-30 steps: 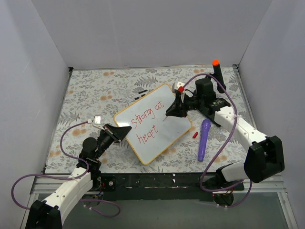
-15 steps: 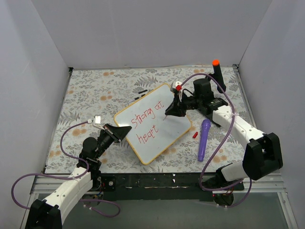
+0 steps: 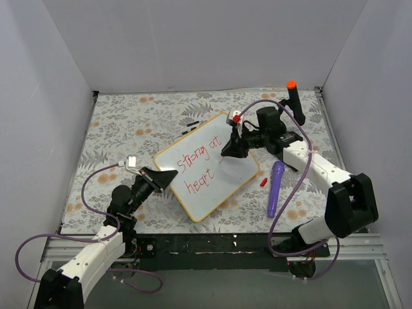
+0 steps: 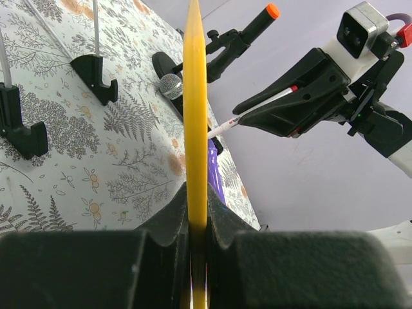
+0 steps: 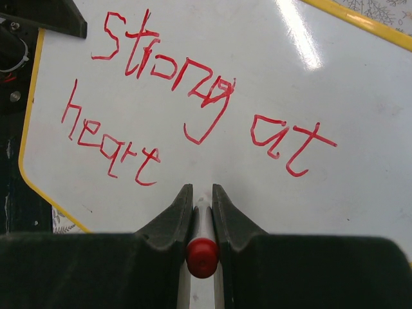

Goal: Write a sentence on the whiteboard

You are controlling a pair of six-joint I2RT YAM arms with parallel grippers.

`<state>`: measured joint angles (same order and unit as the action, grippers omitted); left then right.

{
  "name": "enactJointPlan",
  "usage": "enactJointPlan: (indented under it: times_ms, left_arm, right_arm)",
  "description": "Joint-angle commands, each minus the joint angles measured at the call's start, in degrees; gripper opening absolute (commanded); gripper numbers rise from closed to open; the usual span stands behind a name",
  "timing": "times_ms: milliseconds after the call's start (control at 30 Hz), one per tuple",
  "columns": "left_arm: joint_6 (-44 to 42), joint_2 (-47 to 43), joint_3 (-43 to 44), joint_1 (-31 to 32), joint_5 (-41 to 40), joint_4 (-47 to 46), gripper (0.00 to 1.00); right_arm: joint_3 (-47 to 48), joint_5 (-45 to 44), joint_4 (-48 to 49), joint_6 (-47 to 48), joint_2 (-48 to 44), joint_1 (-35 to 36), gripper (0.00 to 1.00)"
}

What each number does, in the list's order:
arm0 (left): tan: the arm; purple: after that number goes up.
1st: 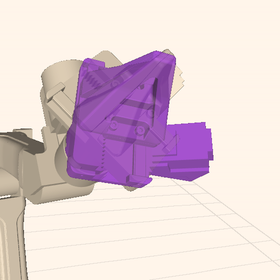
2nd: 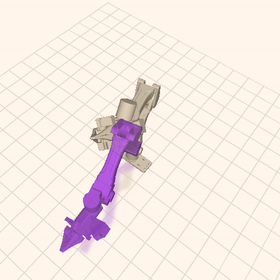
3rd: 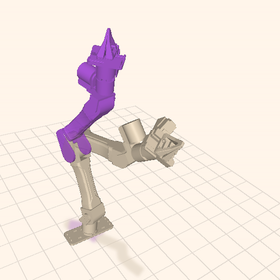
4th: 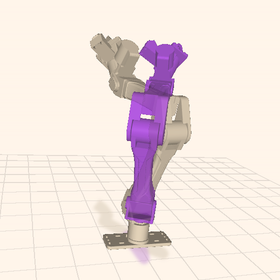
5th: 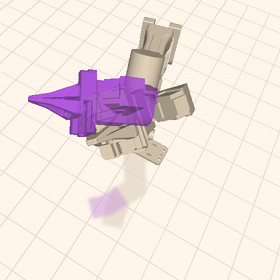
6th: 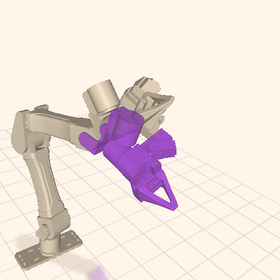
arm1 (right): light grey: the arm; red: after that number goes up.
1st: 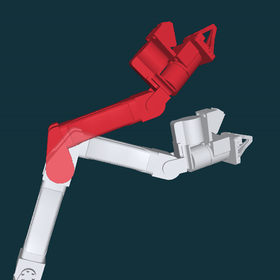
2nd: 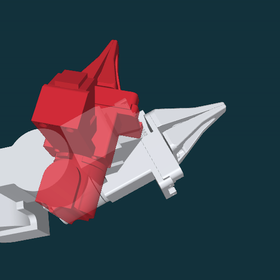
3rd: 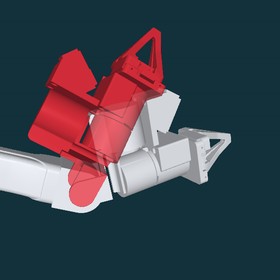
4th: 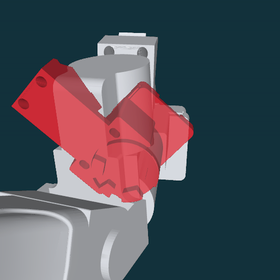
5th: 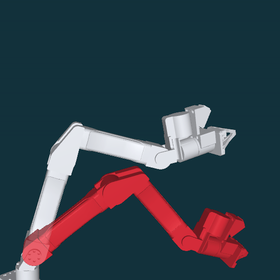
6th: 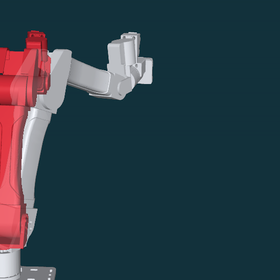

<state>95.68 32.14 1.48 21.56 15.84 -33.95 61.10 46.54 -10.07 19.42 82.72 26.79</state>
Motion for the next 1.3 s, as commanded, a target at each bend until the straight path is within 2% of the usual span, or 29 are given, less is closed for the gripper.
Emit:
enactJointPlan:
  times_ms: [0, 700, 1267]
  left_arm:
    - [2.93, -1.99, -1.30, 0.15, -0.63, -10.43, 0.00]
    - [2.93, -1.12, -1.30, 0.15, -0.19, -11.57, 0.00]
    - [2.76, -2.87, -1.30, 0.15, -1.07, -10.08, 0.00]
  right_arm:
    - [3.15, -1.02, 1.72, -0.52, 1.13, 0.72, 0.01]
    - [2.88, 3.03, 3.21, -2.63, 1.74, 2.13, 0.01]
    - [1.39, 1.89, -3.82, 2.64, 1.48, 2.48, 0.01]
